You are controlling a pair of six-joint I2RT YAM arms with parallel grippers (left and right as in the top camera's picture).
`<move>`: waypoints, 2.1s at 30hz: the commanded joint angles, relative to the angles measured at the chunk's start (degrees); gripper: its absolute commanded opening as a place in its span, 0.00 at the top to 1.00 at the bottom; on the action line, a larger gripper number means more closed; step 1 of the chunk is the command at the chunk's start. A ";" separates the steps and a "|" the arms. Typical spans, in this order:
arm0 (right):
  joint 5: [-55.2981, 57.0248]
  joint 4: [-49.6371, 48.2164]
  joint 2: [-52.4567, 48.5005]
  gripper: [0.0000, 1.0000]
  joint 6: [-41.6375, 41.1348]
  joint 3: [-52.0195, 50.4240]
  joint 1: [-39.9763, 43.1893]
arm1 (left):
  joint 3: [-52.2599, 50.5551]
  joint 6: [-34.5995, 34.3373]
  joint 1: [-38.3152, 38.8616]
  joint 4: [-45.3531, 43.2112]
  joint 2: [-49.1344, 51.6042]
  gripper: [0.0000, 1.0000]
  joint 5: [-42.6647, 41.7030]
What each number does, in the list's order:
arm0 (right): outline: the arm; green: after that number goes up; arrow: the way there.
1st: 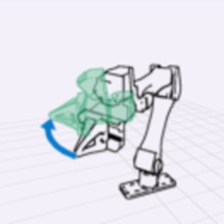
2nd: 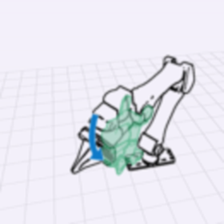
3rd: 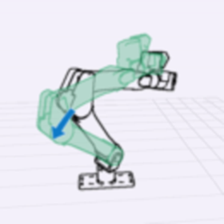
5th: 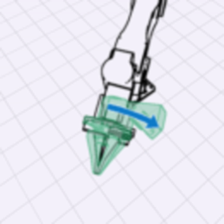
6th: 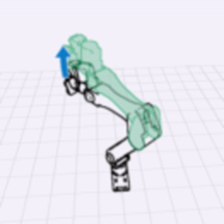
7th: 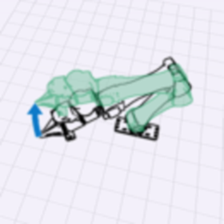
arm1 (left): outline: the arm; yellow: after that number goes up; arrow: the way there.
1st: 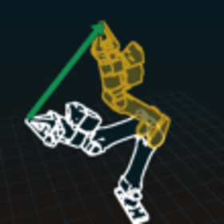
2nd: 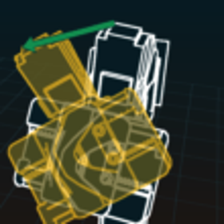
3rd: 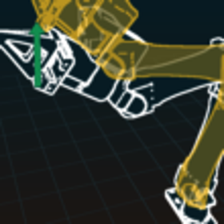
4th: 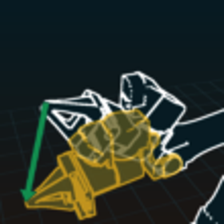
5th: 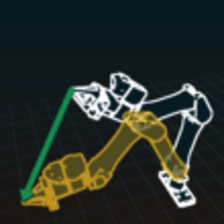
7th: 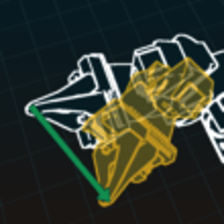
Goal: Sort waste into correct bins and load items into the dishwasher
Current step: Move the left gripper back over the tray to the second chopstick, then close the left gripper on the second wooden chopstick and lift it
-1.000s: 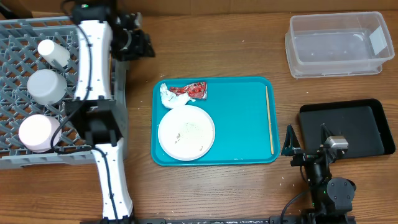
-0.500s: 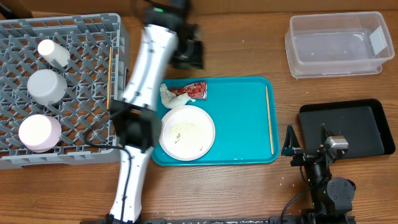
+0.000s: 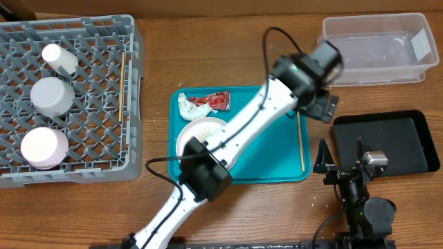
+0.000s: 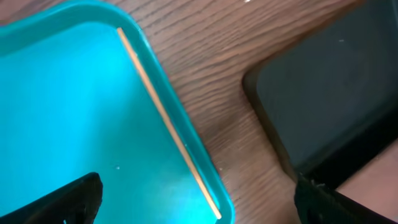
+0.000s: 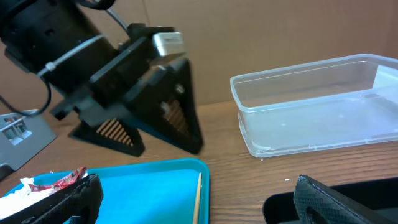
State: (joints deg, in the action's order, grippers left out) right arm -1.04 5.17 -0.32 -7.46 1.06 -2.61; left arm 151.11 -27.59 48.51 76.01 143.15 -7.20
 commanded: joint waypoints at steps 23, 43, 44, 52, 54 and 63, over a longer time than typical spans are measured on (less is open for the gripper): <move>0.35 -0.35 0.15 0.00 0.22 -0.59 0.07 | -0.63 -32.46 4.79 -0.85 11.15 0.57 22.43; 0.35 -0.35 0.15 0.00 0.22 -0.59 0.07 | -0.35 -27.82 4.74 -1.40 16.00 0.65 22.62; 0.35 -0.35 0.15 0.00 0.22 -0.59 0.07 | -0.15 -27.82 4.68 -0.81 15.61 0.65 22.62; 0.35 -0.35 0.15 0.00 0.22 -0.59 0.07 | -0.09 -27.82 4.35 0.46 12.00 0.67 19.96; 0.35 -0.35 0.15 0.00 0.22 -0.59 0.07 | -0.09 -27.87 4.35 0.00 11.98 0.68 18.91; 0.35 -0.35 0.15 0.00 0.22 -0.59 0.07 | -0.09 -27.65 4.39 -1.01 11.76 0.75 18.75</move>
State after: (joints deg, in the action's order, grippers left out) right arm -1.06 5.13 -0.32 -7.46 1.06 -2.66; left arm 150.80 -56.40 52.86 74.98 157.14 12.23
